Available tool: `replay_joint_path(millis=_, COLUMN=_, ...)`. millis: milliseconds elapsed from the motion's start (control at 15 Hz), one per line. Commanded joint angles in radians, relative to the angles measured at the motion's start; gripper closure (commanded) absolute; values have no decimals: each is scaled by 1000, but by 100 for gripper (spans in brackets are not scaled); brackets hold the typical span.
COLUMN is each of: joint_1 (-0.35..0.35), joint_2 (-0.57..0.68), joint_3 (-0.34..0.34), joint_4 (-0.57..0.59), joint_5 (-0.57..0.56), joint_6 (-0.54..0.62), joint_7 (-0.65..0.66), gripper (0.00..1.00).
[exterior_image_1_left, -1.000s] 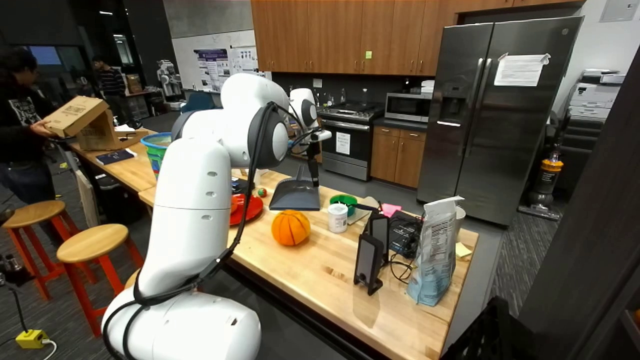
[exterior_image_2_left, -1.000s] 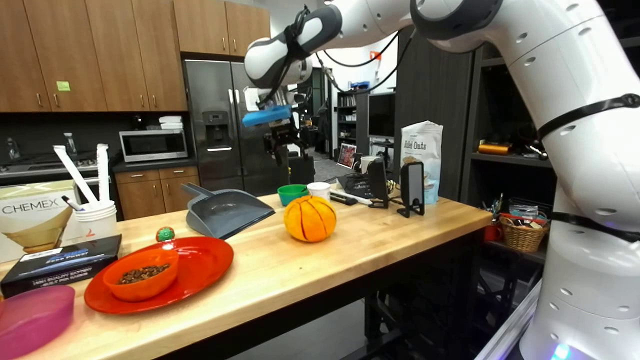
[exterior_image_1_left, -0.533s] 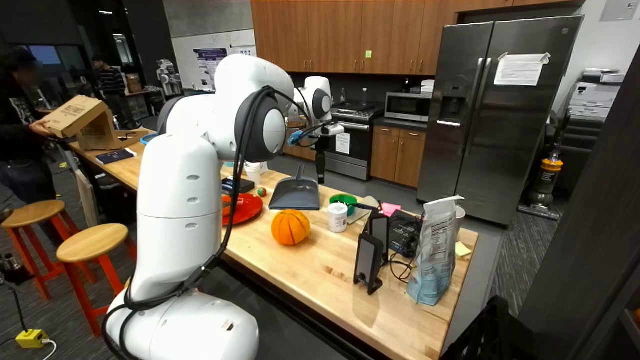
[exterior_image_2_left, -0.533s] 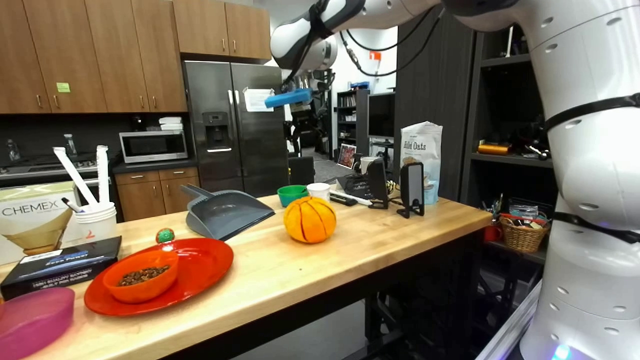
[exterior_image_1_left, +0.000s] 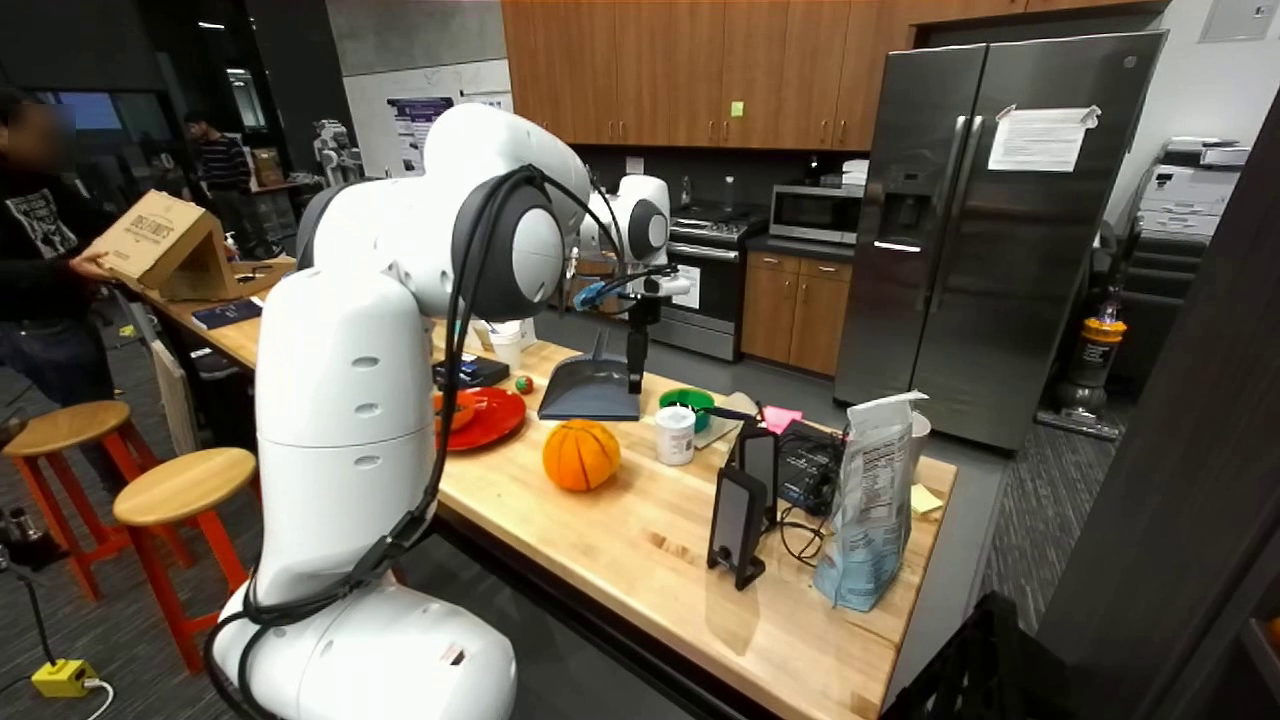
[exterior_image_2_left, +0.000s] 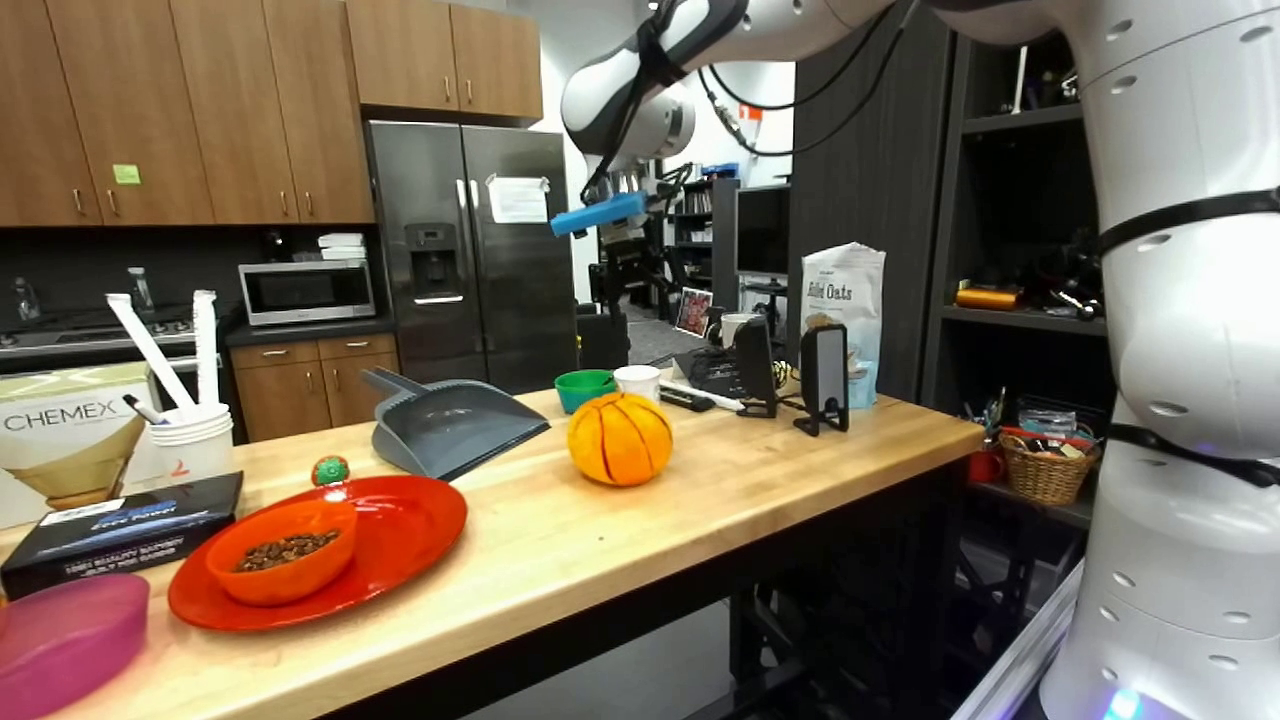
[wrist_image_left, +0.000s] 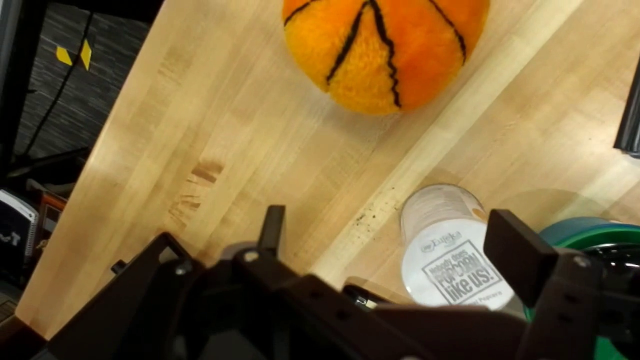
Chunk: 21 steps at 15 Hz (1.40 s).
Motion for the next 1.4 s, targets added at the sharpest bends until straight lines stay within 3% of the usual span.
replay_joint_path(millis=0, joint_1=-6, joint_2=-19, joint_3=-10, joint_4=-45, joint_5=14, joint_6=-9, joint_7=17, gripper=0)
replay_joint_path(millis=533, joint_1=-5, joint_2=-4, joint_3=-7, joint_4=-82, joint_5=101, joint_6=93, joint_7=115, gripper=0)
replay_joint_path(millis=1067, joint_1=3, joint_2=9, joint_3=-9, joint_4=-64, joint_5=69, joint_6=76, joint_7=113, gripper=0)
replay_joint_path(millis=1133, joint_1=0, joint_2=-184, joint_3=-10, joint_4=-271, joint_5=89, joint_6=91, joint_7=123, gripper=0)
replay_joint_path(millis=1333, joint_1=-12, joint_2=-287, joint_3=-6, joint_4=-352, joint_5=93, joint_6=110, joint_7=108, gripper=0)
